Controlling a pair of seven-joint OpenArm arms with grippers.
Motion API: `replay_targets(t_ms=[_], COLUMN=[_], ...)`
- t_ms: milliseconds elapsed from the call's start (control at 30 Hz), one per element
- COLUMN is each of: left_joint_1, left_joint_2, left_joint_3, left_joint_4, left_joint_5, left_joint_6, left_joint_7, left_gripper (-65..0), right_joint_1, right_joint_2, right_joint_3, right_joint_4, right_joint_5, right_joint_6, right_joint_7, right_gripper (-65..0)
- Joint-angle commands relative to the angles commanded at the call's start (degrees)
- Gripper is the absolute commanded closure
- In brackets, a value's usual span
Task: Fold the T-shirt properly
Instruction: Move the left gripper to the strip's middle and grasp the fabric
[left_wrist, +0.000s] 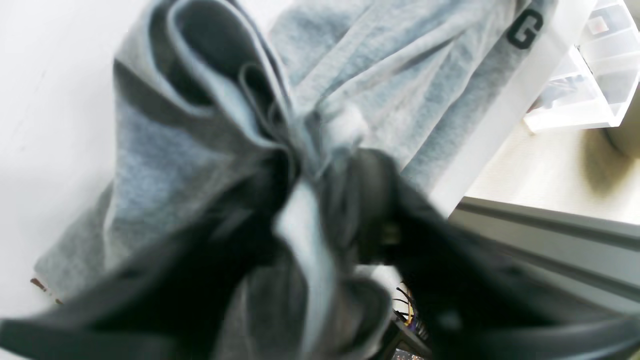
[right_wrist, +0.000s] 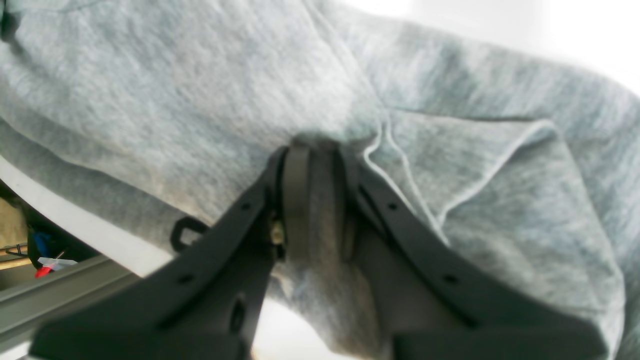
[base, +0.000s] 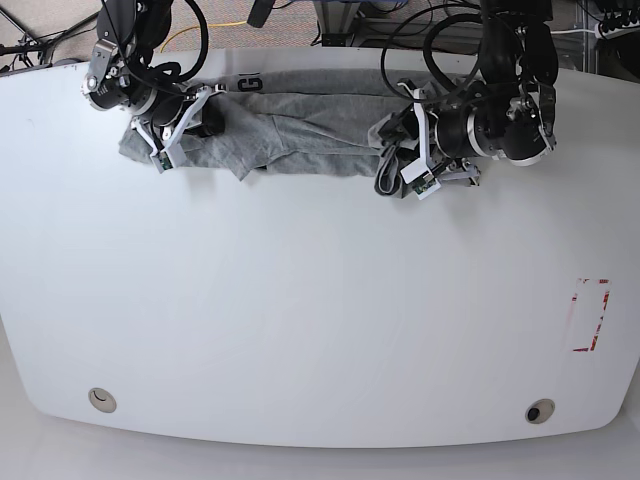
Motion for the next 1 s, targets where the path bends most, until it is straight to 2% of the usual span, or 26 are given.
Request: replay_targets(t_ms=[67,200,300,433,600,700,767,833,933,1000], left_joint_1=[-0.4,-0.7,-1.6,-2.6,-2.7,-2.7,-2.6,-1.7,0.4,2.5], left_joint_2=[0.6,3.3,3.9,3.5,-0.4,-3.7,-5.7,-6.2,-7.1,-7.2], left_joint_3=[3.0,7.1,6.9,0.1,-8.2,-8.9,-8.9,-8.9,-8.9,-8.9], left_joint_4=[0.4,0.5,0.4,0.5,0.4,0.4,0.4,0.4,0.0,0.0], left_joint_5=[0.0,0.0,0.5,0.3,-0.8,-0.7,-0.9,-0.9,0.2,2.3], left_joint_6=[0.0,0.0,0.0,0.0,0.0,0.0,0.0,0.0,0.0,0.0], left_joint_7=[0.0,0.0,0.0,0.0,0.0,0.0,0.0,0.0,0.0,-1.6], left_gripper=[-38.2,-38.2,-38.2,-38.2,-38.2,-37.2,-31.7,-25.0,-12.9,-8.3], right_joint_1=[0.1,0.1,0.4,0.2,0.4,0.5,0.5,1.0,1.3,1.7], right_joint_2=[0.0,0.0,0.0,-0.1,-0.1,-0.1,-0.1,-0.1,-0.1,-0.2], right_joint_3=[0.0,0.0,0.0,0.0,0.2,0.2,0.2,0.2,0.3,0.4], right_joint_4=[0.0,0.0,0.0,0.3,0.4,1.4,2.1,3.9,6.8,8.3], right_joint_5=[0.0,0.0,0.0,0.0,0.0,0.0,0.1,0.1,0.1,0.1], right_joint_6=[0.00,0.00,0.00,0.00,0.00,0.00,0.00,0.00,0.00,0.00], right_joint_7=[0.0,0.0,0.0,0.0,0.0,0.0,0.0,-0.2,-0.9,-2.1], right_gripper=[-7.9,-7.9,-7.9,-7.9,-7.9,-7.9,-8.6,-9.2,-21.1,-35.7])
